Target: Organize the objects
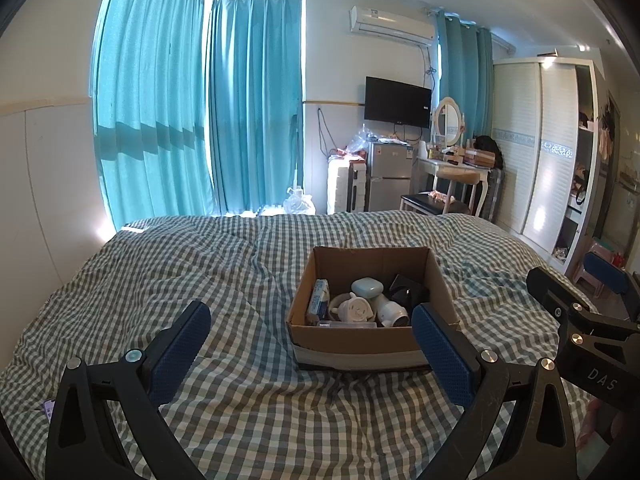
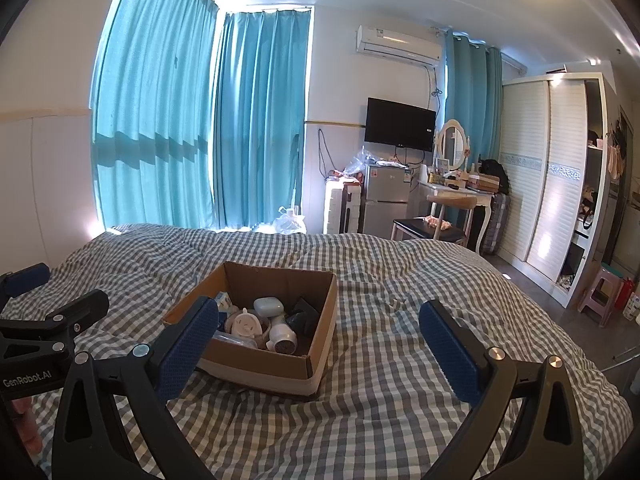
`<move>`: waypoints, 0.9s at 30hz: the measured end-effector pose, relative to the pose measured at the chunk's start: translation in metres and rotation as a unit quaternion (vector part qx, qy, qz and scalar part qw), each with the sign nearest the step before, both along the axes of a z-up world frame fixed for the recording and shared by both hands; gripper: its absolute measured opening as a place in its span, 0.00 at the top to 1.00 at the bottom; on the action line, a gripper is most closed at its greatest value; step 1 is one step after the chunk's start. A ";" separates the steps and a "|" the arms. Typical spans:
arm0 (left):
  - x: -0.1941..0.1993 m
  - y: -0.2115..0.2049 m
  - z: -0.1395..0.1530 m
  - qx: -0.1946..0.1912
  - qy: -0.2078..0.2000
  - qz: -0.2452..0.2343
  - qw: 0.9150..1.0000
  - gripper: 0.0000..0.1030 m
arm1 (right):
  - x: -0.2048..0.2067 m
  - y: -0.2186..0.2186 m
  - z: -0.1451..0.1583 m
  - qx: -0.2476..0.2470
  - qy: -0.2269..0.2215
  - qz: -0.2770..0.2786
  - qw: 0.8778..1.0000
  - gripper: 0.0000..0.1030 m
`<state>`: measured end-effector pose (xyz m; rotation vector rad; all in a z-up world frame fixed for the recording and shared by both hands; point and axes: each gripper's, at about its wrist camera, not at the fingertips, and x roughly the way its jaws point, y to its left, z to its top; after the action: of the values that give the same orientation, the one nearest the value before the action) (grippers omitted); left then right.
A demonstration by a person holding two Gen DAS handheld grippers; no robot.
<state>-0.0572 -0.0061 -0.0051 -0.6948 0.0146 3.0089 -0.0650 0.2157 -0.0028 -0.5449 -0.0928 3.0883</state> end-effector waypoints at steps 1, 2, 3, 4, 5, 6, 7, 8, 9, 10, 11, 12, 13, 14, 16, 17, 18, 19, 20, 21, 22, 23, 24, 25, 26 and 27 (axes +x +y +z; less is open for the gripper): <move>0.000 0.000 0.000 0.001 0.000 0.000 1.000 0.00 | 0.000 0.000 0.000 0.000 0.000 0.000 1.000 0.02; 0.001 0.001 -0.001 0.001 -0.001 0.001 1.000 0.00 | 0.000 0.000 -0.001 0.001 0.000 -0.001 1.000 0.02; 0.001 0.001 -0.001 0.001 -0.001 0.002 1.000 0.00 | -0.001 0.000 -0.001 0.002 -0.001 -0.001 1.000 0.02; 0.001 0.001 -0.001 0.000 -0.003 0.002 1.000 0.00 | -0.001 -0.001 -0.002 0.002 -0.002 -0.001 1.000 0.02; 0.001 0.001 -0.002 0.000 -0.005 0.002 1.000 0.00 | -0.001 -0.001 -0.002 0.002 -0.002 -0.001 1.000 0.02; 0.001 0.001 -0.002 0.001 -0.007 0.002 1.000 0.00 | -0.001 -0.001 -0.003 0.003 -0.004 -0.001 1.000 0.02; 0.001 0.001 -0.002 0.003 -0.006 0.001 1.000 0.00 | -0.001 -0.001 -0.003 0.002 -0.004 0.000 1.000 0.02; 0.001 0.001 -0.002 0.005 -0.005 0.001 1.000 0.00 | -0.001 -0.002 -0.004 0.002 -0.004 0.000 1.000 0.02; 0.002 0.001 -0.002 0.006 -0.005 0.001 1.000 0.00 | -0.001 -0.002 -0.004 0.002 -0.004 0.000 1.000 0.02; 0.002 0.001 -0.002 0.007 -0.004 0.001 1.000 0.00 | -0.002 -0.003 -0.004 0.002 -0.004 0.000 1.000 0.02; 0.002 0.001 -0.002 0.007 -0.003 0.003 1.000 0.00 | -0.002 -0.004 -0.004 0.004 -0.004 0.001 1.000 0.02; 0.002 0.001 -0.002 0.006 -0.002 0.004 1.000 0.00 | -0.002 -0.005 -0.005 0.005 -0.005 0.001 1.000 0.02; 0.003 0.000 -0.002 0.006 -0.001 0.004 1.000 0.00 | -0.002 -0.005 -0.005 0.007 -0.005 0.000 1.000 0.02; 0.003 0.000 -0.002 0.006 -0.001 0.005 1.000 0.00 | -0.002 -0.006 -0.006 0.007 -0.006 0.001 1.000 0.02; 0.002 0.001 -0.003 0.006 -0.005 0.003 1.000 0.00 | -0.002 -0.006 -0.007 0.006 -0.007 0.002 1.000 0.02; 0.002 0.001 -0.003 0.007 -0.005 0.001 1.000 0.00 | -0.002 -0.006 -0.007 0.006 -0.007 0.001 1.000 0.02; 0.002 0.001 -0.003 0.006 -0.004 0.001 1.000 0.00 | -0.002 -0.006 -0.008 0.006 -0.007 0.002 1.000 0.02; 0.003 0.001 -0.003 0.005 -0.002 0.002 1.000 0.00 | -0.002 -0.006 -0.007 0.006 -0.007 0.002 1.000 0.02; 0.004 0.002 -0.003 0.004 0.000 0.003 1.000 0.00 | -0.002 -0.006 -0.008 0.006 -0.008 0.002 1.000 0.02; 0.005 0.002 -0.003 0.003 0.003 0.003 1.000 0.00 | -0.002 -0.006 -0.008 0.006 -0.008 0.002 1.000 0.02; 0.005 0.002 -0.002 0.002 0.004 0.003 1.000 0.00 | -0.002 -0.006 -0.009 0.006 -0.008 0.002 1.000 0.02; 0.006 0.003 -0.002 0.001 0.005 0.003 1.000 0.00 | -0.002 -0.006 -0.009 0.006 -0.009 0.002 1.000 0.02; 0.006 0.002 -0.002 0.001 0.006 0.004 1.000 0.00 | -0.002 -0.006 -0.010 0.006 -0.009 0.002 1.000 0.02; 0.006 0.002 -0.002 0.002 0.006 0.005 1.000 0.00 | -0.002 -0.006 -0.011 0.007 -0.010 0.002 1.000 0.02; 0.006 0.002 -0.002 0.003 0.006 0.005 1.000 0.00 | -0.002 -0.006 -0.011 0.007 -0.010 0.002 1.000 0.02; 0.006 0.001 -0.002 0.004 0.006 0.006 1.000 0.00 | -0.002 -0.006 -0.011 0.007 -0.011 0.002 1.000 0.02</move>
<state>-0.0514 -0.0050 -0.0071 -0.6779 -0.0025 3.0232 -0.0668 0.2093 -0.0138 -0.5777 -0.1171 3.0839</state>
